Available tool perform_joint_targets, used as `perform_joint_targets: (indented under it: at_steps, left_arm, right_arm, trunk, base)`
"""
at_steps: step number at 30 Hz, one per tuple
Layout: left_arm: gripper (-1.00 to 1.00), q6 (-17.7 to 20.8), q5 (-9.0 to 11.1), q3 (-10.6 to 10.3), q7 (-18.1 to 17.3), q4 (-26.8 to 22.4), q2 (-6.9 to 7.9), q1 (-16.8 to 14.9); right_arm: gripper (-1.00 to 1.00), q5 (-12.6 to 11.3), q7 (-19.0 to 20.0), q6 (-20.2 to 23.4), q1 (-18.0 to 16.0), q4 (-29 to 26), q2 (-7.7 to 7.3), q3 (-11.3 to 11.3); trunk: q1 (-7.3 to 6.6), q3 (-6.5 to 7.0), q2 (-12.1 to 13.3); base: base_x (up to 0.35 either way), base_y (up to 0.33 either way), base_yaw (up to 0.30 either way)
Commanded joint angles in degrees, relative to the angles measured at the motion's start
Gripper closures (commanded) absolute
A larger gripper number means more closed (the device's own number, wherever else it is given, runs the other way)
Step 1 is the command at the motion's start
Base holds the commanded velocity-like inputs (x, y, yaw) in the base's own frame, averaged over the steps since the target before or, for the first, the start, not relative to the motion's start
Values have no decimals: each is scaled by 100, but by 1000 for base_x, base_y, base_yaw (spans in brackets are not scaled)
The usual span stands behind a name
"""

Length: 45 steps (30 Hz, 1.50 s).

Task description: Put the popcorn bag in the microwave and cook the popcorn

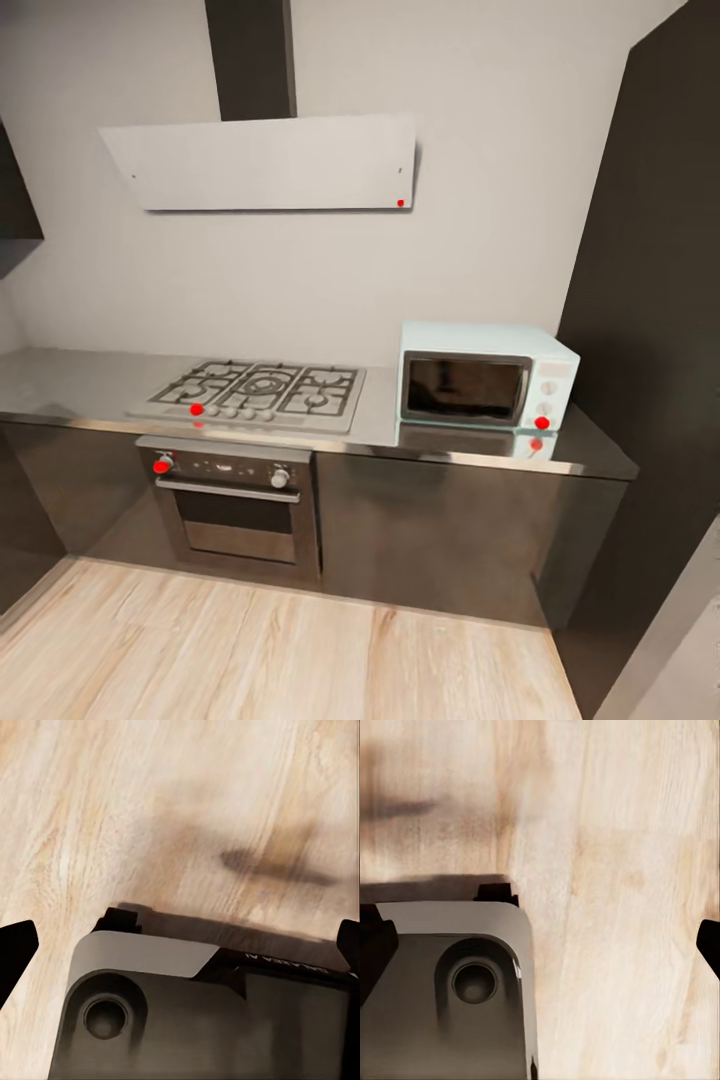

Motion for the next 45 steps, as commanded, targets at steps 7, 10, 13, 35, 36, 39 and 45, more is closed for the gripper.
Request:
perform_joint_targets:
  at_steps: [7,10,13,35,36,39,45]
  left_arm:
    - [-100,-64,85,-49,-8,10,5,-4]
    - [-100,-68,87,-48,-8,10,8,-2]
    - [-100,-69,87,-49,-8,10,8,-1]
    - [-100,-77,104,-31,-1,19,60,-4]
    - [-100,-78,105,-36,0,19,61,-4]
    - [-100,-71,105,-39,1,20,61,-3]
    - [-100,-75,105,-40,1,19,47,-3]
  right_arm:
    - [-100,-7,-31,18,-7,16,11,-17]
    - [-100,-6,-65,28,-7,16,13,-19]
    - [-100,-6,-69,29,-7,16,20,-22]
    - [-100,99,-91,-66,-7,4,-5,58]
    - [-100,105,-68,-48,-6,-91,-11,53]
    - [-100,103,11,140,-3,-1265,4,54]
    - [-100,80,8,2493,-7,-4750,31,56]
  trunk:
    - [1,3,-4]
    - [1,16,-4]
    - [1,30,-4]
    - [1,68,-4]
    - [1,68,-4]
    - [1,68,-4]
    - [1,68,-4]
  base:
    - [85,-176,-66]
    - [3,-6,-240]
    - [0,-1,-248]
    - [0,0,-73]
    - [0,0,0]
    - [0,0,0]
    - [0,0,0]
